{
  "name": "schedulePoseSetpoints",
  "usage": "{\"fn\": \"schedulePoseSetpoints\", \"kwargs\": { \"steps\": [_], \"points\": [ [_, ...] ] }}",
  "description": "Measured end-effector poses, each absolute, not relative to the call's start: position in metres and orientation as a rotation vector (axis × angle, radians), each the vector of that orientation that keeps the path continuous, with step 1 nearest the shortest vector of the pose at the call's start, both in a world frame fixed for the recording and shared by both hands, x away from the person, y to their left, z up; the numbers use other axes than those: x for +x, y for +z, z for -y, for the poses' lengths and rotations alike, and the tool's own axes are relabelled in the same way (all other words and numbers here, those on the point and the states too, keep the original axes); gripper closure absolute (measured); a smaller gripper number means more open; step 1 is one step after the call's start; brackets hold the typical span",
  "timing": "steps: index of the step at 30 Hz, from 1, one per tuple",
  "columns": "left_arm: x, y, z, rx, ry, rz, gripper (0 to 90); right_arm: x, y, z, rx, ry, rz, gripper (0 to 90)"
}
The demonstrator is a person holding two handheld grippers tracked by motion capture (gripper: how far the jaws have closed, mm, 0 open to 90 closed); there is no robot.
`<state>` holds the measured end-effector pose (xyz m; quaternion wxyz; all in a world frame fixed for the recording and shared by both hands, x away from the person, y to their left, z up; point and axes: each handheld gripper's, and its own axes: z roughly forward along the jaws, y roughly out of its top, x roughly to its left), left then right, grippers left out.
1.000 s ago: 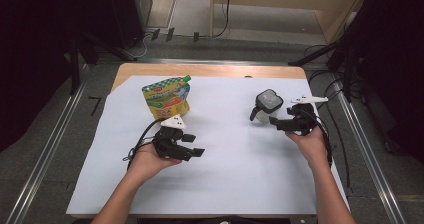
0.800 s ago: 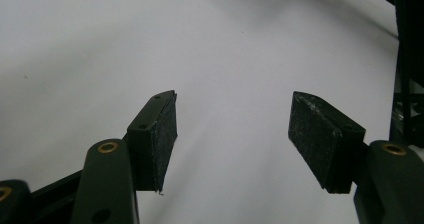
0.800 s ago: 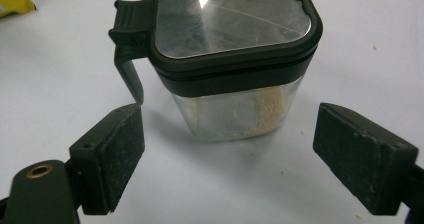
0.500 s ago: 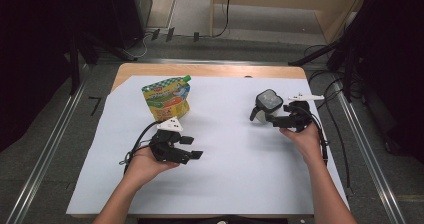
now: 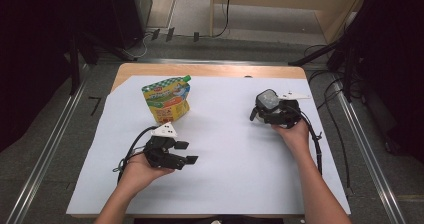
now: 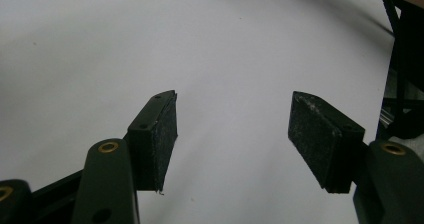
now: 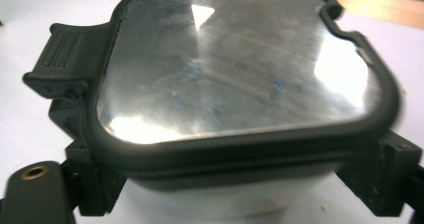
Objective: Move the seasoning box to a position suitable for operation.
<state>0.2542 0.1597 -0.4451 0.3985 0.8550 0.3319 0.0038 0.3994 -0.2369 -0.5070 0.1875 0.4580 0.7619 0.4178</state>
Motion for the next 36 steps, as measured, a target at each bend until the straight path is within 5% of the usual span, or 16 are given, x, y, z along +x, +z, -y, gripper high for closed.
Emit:
{"fn": "schedulePoseSetpoints", "kwargs": {
  "steps": [36],
  "points": [
    [0.258, -0.448, -0.162, 2.158, 0.008, -0.857, 37.6, 0.394, -0.507, 0.217, 1.26, 1.215, -2.147, 15.5]
  ]
}}
